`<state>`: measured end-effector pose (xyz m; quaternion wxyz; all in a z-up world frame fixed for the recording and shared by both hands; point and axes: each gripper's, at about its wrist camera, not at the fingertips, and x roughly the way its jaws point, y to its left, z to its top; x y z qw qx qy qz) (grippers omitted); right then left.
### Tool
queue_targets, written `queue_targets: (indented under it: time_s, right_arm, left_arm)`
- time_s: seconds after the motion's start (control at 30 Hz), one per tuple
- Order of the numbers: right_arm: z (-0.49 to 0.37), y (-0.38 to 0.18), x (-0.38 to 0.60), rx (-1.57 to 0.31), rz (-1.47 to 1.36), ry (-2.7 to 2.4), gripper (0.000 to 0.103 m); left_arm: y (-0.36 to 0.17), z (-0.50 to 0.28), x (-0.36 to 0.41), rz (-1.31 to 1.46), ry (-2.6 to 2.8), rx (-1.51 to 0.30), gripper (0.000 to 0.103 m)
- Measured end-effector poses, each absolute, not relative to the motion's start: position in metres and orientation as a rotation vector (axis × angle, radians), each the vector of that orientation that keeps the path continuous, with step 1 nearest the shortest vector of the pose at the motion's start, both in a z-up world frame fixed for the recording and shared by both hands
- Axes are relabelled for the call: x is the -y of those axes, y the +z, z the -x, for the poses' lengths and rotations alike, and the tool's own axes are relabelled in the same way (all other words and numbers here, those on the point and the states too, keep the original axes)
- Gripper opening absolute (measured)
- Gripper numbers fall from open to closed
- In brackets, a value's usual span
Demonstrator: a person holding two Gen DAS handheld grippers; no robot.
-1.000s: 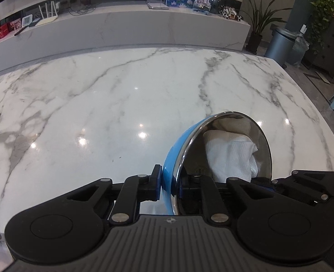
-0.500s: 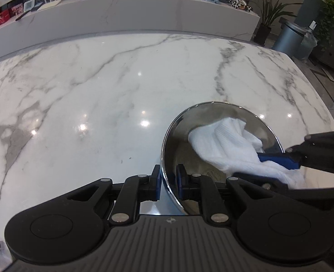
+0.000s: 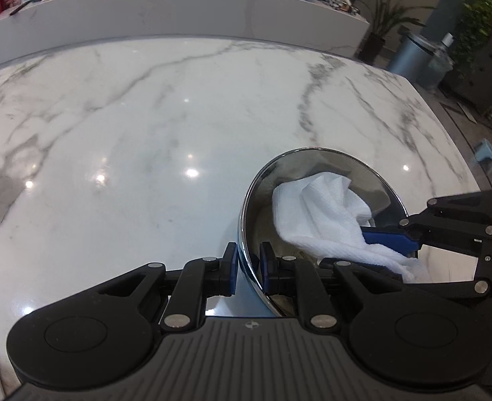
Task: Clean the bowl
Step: 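Wipe around the steel interior with the cloth in the right tool while the left tool holds the bowl, then tilt the bowl upright with the left tool while the right tool wipes the bowl bottom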
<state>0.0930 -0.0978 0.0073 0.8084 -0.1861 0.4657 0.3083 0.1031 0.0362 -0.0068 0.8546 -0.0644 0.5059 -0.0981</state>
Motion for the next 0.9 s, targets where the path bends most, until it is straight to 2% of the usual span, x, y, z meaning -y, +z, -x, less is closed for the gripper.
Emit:
queue_targets:
  time_s: [0.27, 0.33, 0.43, 0.5, 0.6, 0.63, 0.7, 0.8, 0.9]
  right_arm:
    - [-0.085, 0.015, 0.11, -1.012, 0.366, 0.689, 0.027]
    - [-0.083, 0.02, 0.115, -0.999, 0.342, 0.689, 0.042]
    - [-0.082, 0.026, 0.118, -0.979, 0.316, 0.697, 0.044]
    - [-0.082, 0.028, 0.117, -0.973, 0.302, 0.7, 0.044]
    - [-0.087, 0.023, 0.113, -0.982, 0.3, 0.685, 0.042]
    - [-0.088, 0.021, 0.111, -0.987, 0.301, 0.68, 0.037]
    - [-0.091, 0.018, 0.108, -0.995, 0.3, 0.67, 0.029]
    - [-0.094, 0.012, 0.104, -1.011, 0.311, 0.644, 0.024]
    - [-0.097, 0.005, 0.101, -1.029, 0.329, 0.623, 0.024]
  left_arm:
    - [-0.004, -0.095, -0.032, 0.138, -0.228, -1.063, 0.013]
    - [-0.001, -0.092, -0.033, 0.145, -0.226, -1.047, 0.017]
    - [0.006, -0.089, -0.033, 0.16, -0.224, -1.013, 0.022]
    - [0.011, -0.087, -0.034, 0.169, -0.218, -0.987, 0.027]
    - [0.016, -0.084, -0.034, 0.173, -0.205, -0.964, 0.028]
    - [0.017, -0.084, -0.034, 0.17, -0.202, -0.959, 0.027]
    - [0.018, -0.084, -0.034, 0.164, -0.197, -0.95, 0.017]
    - [0.018, -0.084, -0.032, 0.144, -0.191, -0.949, 0.012]
    - [0.018, -0.084, -0.033, 0.141, -0.194, -0.949, 0.011]
